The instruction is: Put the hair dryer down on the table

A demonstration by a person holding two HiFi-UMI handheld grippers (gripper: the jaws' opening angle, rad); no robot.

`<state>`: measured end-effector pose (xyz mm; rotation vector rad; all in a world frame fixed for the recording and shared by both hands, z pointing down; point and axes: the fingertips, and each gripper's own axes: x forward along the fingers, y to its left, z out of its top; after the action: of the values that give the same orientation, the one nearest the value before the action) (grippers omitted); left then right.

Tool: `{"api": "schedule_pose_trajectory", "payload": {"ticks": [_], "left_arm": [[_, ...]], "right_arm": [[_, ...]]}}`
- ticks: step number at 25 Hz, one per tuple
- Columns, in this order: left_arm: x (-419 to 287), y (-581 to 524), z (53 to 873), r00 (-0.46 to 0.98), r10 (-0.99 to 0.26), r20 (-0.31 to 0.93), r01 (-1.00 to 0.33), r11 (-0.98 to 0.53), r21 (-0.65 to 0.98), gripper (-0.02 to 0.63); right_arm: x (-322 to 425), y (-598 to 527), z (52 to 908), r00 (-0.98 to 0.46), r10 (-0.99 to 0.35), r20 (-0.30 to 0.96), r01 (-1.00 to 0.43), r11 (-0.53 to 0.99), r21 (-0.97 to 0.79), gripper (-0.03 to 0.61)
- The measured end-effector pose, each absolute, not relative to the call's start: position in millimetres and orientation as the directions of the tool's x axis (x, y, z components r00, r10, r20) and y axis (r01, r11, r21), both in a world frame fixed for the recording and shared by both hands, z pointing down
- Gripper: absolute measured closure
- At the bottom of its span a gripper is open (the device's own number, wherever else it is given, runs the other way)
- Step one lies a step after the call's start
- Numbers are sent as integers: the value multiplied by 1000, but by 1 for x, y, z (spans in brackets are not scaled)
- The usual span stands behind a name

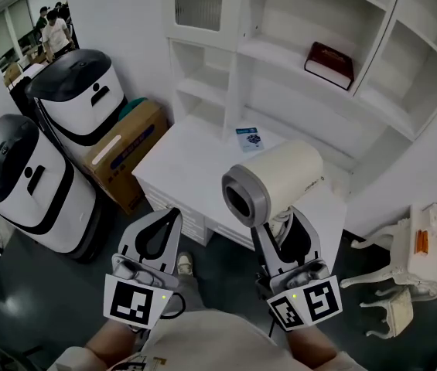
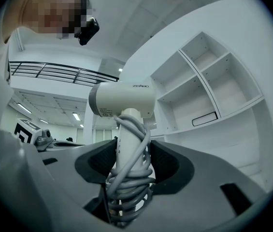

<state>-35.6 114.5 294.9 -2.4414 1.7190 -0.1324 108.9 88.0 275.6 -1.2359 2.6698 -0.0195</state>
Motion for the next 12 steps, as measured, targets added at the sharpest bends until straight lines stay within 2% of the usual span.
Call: {"api": "schedule_pose_trajectory", "payload": {"ticks": [12], "left_arm": [[-109, -16, 282, 381, -924, -34, -909, -368, -195, 601]], "right_arm": [[35, -30, 260, -599, -775, -203, -779, 622, -79, 357]]}}
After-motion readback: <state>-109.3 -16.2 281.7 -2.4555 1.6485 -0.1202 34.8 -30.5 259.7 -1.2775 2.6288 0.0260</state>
